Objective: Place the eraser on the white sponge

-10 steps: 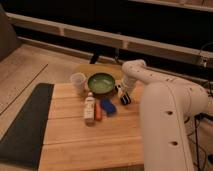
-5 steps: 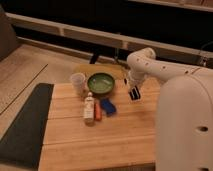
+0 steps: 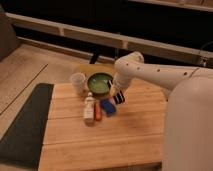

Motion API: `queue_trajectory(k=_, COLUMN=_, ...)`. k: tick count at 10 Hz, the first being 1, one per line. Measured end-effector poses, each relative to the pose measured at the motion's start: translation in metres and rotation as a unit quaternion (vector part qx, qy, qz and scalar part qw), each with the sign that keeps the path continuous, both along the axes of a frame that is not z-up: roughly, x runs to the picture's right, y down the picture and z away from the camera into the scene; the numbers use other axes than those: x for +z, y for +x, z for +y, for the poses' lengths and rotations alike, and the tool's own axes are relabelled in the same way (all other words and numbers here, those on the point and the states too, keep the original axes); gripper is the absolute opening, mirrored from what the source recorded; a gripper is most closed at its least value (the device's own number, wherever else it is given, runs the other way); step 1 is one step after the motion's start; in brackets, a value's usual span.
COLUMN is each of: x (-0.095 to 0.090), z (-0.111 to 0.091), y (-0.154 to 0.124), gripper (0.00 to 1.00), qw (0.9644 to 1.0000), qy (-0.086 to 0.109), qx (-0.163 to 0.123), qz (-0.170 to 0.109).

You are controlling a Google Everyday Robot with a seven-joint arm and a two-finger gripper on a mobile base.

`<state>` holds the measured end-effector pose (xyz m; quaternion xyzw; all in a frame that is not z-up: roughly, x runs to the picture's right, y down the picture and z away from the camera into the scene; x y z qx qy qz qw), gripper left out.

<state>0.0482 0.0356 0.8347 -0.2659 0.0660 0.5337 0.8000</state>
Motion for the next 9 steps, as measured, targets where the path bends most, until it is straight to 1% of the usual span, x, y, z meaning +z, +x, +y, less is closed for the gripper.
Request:
queue_trajectory(k=1, x=-0.001, z=0.01, y=-0.012, gripper=0.0, qw=0.9998, qy=-0.007, qx=-0.009, qz=-0.015)
queue_trajectory(k=2, x=-0.001, z=0.02, y=-0.018, gripper=0.0, qw=0.9994, qy=-0.016, qx=-0.018, qz=-0.025)
queue_trajectory(k=3, x=0.0, z=0.032, y=-0.019, gripper=0.0, qw=0.9987, qy=-0.03, qx=-0.028, qz=-0.031)
queue_trajectory(k=4, x=0.0, z=0.04, y=-0.02, gripper=0.0, qw=0.9981, qy=-0.038, qx=-0.034, qz=-0.034)
queue_trajectory(k=9, x=0.0, z=0.039, y=-0.02, gripper=0.0, qw=0.9981, qy=-0.038, qx=-0.034, qz=-0.035)
